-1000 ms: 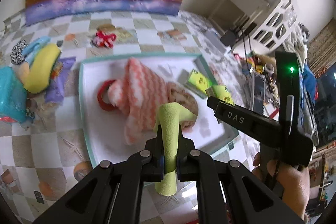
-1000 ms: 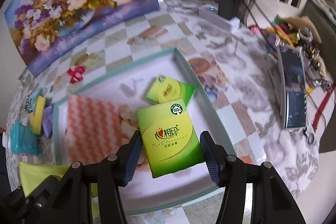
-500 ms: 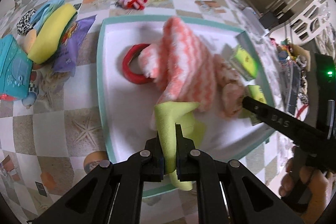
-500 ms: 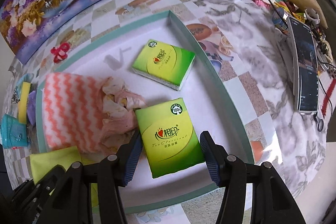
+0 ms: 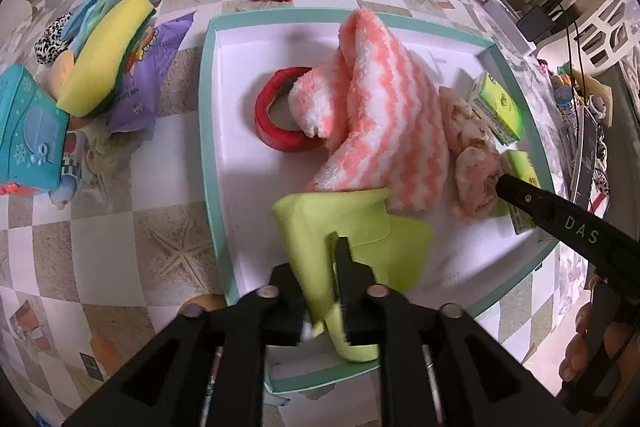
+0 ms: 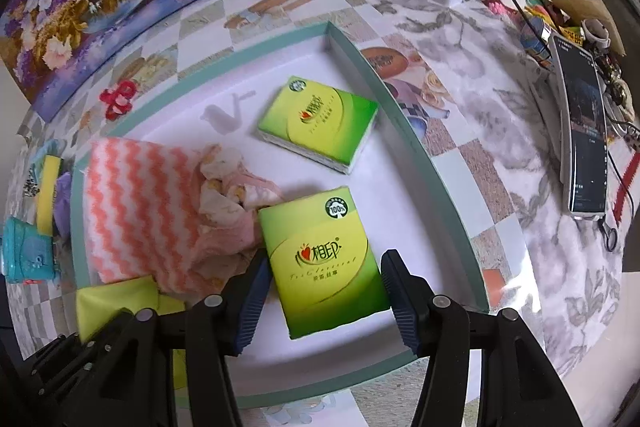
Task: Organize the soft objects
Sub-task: 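Carry the cloth with the left tool while the right tool carries the tissue pack over the tray, then open the left tool to drop the cloth in the tray while the right tool releases the pack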
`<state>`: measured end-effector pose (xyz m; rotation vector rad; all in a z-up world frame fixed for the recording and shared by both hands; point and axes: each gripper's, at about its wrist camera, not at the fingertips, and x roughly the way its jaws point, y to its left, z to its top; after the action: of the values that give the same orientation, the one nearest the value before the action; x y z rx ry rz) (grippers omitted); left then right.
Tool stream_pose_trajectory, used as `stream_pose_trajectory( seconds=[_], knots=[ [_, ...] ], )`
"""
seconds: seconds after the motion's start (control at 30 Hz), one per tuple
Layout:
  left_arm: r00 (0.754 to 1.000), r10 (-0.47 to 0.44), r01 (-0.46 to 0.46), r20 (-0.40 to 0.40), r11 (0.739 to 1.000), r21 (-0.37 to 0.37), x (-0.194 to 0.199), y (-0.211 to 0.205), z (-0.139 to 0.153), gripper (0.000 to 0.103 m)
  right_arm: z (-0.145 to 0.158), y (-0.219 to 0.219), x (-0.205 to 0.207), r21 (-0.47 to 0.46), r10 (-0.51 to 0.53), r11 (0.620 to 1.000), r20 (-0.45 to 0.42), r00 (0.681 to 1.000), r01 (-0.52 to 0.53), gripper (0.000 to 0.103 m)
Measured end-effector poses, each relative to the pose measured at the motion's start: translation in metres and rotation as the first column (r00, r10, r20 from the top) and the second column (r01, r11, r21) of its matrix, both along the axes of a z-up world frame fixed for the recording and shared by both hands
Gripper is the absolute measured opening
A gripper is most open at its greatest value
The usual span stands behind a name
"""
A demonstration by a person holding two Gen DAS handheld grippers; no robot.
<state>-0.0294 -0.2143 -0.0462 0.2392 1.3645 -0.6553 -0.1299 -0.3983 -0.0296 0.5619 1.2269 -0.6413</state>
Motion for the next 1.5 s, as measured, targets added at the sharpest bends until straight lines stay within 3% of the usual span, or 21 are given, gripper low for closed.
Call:
stream_pose_trajectory(
  seconds=[0.03, 0.07, 0.47, 0.67, 0.73, 0.87, 0.93, 1.0, 1.07, 1.17, 1.5],
  knots=[
    [1.0, 0.0, 0.0, -0.001, 1.0, -0.004, 0.0, 0.0, 0.002, 0.036, 0.003, 0.001, 0.0, -0.005, 0.003, 1.0, 0.007, 1.0, -0.003, 0.061],
    [1.0, 0.003, -0.003, 0.0, 1.0, -0.01, 0.0, 0.0, 0.004, 0.039, 0.006, 0.002, 0.001, -0.014, 0.008, 1.0, 0.01, 1.0, -0.008, 0.062],
    [0.987, 0.083, -0.073, 0.136, 0.994, -0.083, 0.006, 0.021, 0.045, 0.045, 0.032, 0.023, 0.014, -0.087, 0.1, 0.992, 0.068, 0.993, -0.094, 0.064],
    [0.965, 0.172, -0.163, 0.196, 0.985, -0.064, 0.022, 0.033, 0.048, 0.065, 0.034, 0.036, 0.023, -0.094, 0.152, 0.985, 0.074, 0.986, -0.145, 0.064],
    [0.959, 0.2, -0.194, 0.199, 0.98, -0.048, 0.026, 0.037, 0.043, 0.074, 0.034, 0.041, 0.026, -0.096, 0.169, 0.982, 0.07, 0.983, -0.162, 0.069],
    [0.949, 0.228, -0.232, 0.218, 0.973, -0.006, 0.032, 0.044, 0.037, 0.076, 0.033, 0.053, 0.032, -0.111, 0.211, 0.973, 0.053, 0.976, -0.204, 0.07],
    [0.944, 0.242, -0.248, 0.224, 0.969, -0.003, 0.033, 0.048, 0.036, 0.086, 0.032, 0.057, 0.034, -0.113, 0.223, 0.97, 0.049, 0.974, -0.216, 0.07],
    [0.939, 0.256, -0.261, 0.231, 0.965, -0.007, 0.034, 0.05, 0.036, 0.087, 0.031, 0.059, 0.036, -0.121, 0.229, 0.967, 0.035, 0.973, -0.224, 0.076],
    [0.934, 0.266, -0.273, 0.24, 0.962, -0.005, 0.036, 0.052, 0.036, 0.087, 0.031, 0.06, 0.037, -0.128, 0.232, 0.966, 0.032, 0.972, -0.226, 0.088],
    [0.924, 0.288, -0.3, 0.252, 0.954, 0.01, 0.039, 0.056, 0.034, 0.097, 0.034, 0.061, 0.036, -0.148, 0.226, 0.965, 0.043, 0.973, -0.217, 0.102],
    [0.909, 0.316, -0.323, 0.271, 0.946, -0.017, 0.044, 0.063, 0.039, 0.097, 0.04, 0.059, 0.036, -0.156, 0.206, 0.969, 0.077, 0.976, -0.192, 0.103]
  ],
)
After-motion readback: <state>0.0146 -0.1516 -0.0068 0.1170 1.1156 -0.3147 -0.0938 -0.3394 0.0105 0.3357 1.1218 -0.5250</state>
